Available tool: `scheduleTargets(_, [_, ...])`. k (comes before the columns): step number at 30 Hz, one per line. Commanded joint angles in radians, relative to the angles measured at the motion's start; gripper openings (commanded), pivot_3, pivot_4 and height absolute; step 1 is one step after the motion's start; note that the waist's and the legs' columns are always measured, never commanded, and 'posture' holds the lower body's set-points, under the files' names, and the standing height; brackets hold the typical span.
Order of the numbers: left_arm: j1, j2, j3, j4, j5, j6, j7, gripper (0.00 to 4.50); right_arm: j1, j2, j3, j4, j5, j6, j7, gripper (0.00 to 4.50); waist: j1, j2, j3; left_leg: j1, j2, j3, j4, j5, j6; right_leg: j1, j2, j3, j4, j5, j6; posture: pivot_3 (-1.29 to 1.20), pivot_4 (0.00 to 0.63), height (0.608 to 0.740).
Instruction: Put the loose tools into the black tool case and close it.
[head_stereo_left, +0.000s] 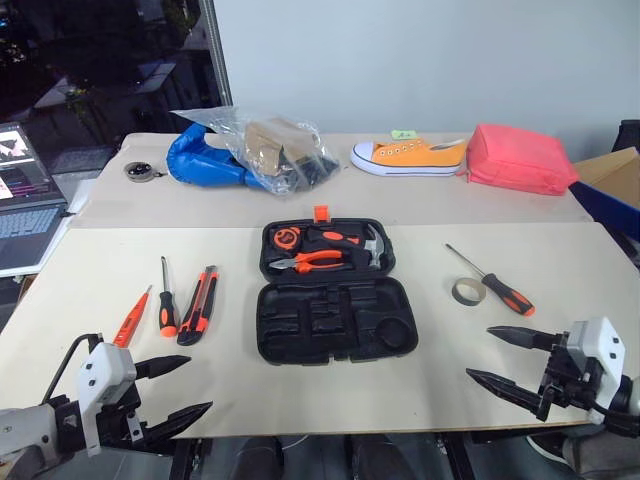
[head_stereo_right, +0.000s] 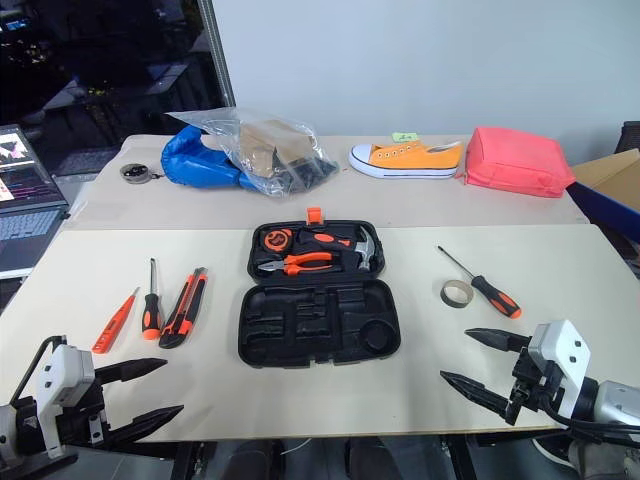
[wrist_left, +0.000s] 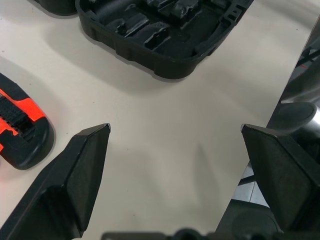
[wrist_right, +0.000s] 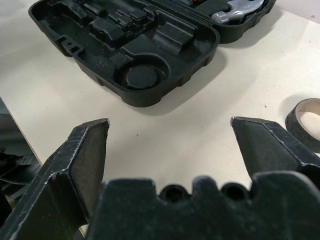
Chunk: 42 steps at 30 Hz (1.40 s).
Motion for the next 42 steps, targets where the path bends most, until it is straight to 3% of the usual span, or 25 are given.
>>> scheduleTargets(1, [-0.012, -0.031, 0.016, -0.055, -0.032, 0.005, 0.056, 4.49, -0.045, 0.001, -0.018, -0.041, 0.032, -0.009, -0.024, 4.50, -0.001, 0.000, 0.000, 0.000, 0.000, 0.000, 0.000, 0.000, 0.000, 0.000, 0.000, 0.000, 0.000, 0.000, 0.000, 0.00, 0.150, 0.740])
scheduleTargets(7, [-0.207, -0.146, 0.095, -0.115, -0.168, 0.271, 0.516, 4.49, -0.285, 0.034, 0.157, -0.228, 0.200, 0.121, -0.135, 4.50, -0.002, 0.000, 0.001, 0.001, 0.001, 0.001, 0.001, 0.001, 0.003, 0.001, 0.002, 0.002, 0.002, 0.001, 0.001, 0.00, 0.150, 0.740])
scheduleTargets(11, [-0.429, -0.054, 0.144, -0.085, -0.213, 0.728, 0.845, 4.49, -0.445, 0.027, 0.283, -0.239, 0.223, 0.164, -0.123, 4.50, 0.006, -0.003, 0.002, 0.002, 0.002, -0.003, 0.001, 0.001, 0.003, 0.003, 0.006, 0.000, 0.003, 0.001, 0.002, 0.00, 0.150, 0.740])
scheduleTargets(13, [-0.559, -0.015, 0.153, -0.038, -0.262, 0.908, 0.901, 4.49, -0.508, 0.027, 0.329, -0.223, 0.223, 0.174, -0.108, 4.50, 0.006, -0.003, 0.002, 0.002, 0.002, -0.005, 0.001, 0.001, 0.003, 0.003, 0.006, -0.001, 0.004, 0.003, 0.005, 0.00, 0.150, 0.740])
scheduleTargets(17, [-0.819, 0.011, 0.102, 0.079, -0.218, 1.209, 0.984, 4.49, -0.628, 0.051, 0.403, -0.171, 0.210, 0.168, -0.084, 4.50, 0.001, -0.005, 0.004, -0.001, 0.000, -0.005, 0.000, 0.001, 0.003, 0.002, 0.006, -0.001, 0.002, 0.003, 0.009, 0.00, 0.150, 0.740])
scheduleTargets(21, [-0.936, -0.008, 0.034, 0.208, -0.197, 1.245, 1.066, 4.49, -0.662, 0.048, 0.411, -0.148, 0.210, 0.162, -0.063, 4.50, -0.003, -0.006, 0.004, -0.002, 0.000, -0.005, 0.000, -0.003, 0.004, 0.002, 0.006, -0.001, 0.001, 0.002, 0.010, 0.00, 0.150, 0.740])
scheduleTargets(27, [-1.037, -0.057, -0.061, 0.329, -0.147, 1.245, 1.143, 4.49, -0.587, 0.027, 0.370, -0.182, 0.204, 0.146, -0.057, 4.50, 0.007, -0.006, 0.004, -0.008, -0.001, -0.009, 0.000, -0.006, 0.004, -0.002, 0.006, -0.003, 0.002, 0.005, 0.003, 0.00, 0.150, 0.740])
scheduleTargets(30, [-1.018, -0.091, -0.068, 0.356, -0.166, 1.245, 1.169, 3.78, -0.541, 0.026, 0.347, -0.206, 0.199, 0.142, -0.074, 4.50, 0.005, -0.006, 0.004, -0.010, -0.002, -0.009, 0.001, -0.006, 0.004, -0.003, 0.003, -0.003, 0.003, 0.004, 0.003, 0.00, 0.150, 0.740])
scheduleTargets(38, [-0.994, -0.150, -0.038, 0.330, -0.170, 1.245, 1.221, 0.90, -0.492, 0.037, 0.335, -0.225, 0.180, 0.125, -0.098, 4.50, 0.004, -0.006, 0.003, -0.001, -0.003, -0.010, 0.002, -0.006, 0.004, 0.004, 0.003, -0.002, 0.006, 0.002, 0.007, 0.00, 0.150, 0.740])
scheduleTargets(42, [-1.016, -0.142, 0.016, 0.232, -0.145, 1.205, 1.171, 0.84, -0.461, 0.044, 0.327, -0.222, 0.168, 0.109, -0.104, 4.50, 0.000, -0.007, 0.004, -0.001, -0.004, -0.009, 0.002, -0.005, 0.003, 0.004, 0.004, -0.001, 0.006, 0.000, 0.011, 0.00, 0.150, 0.740])
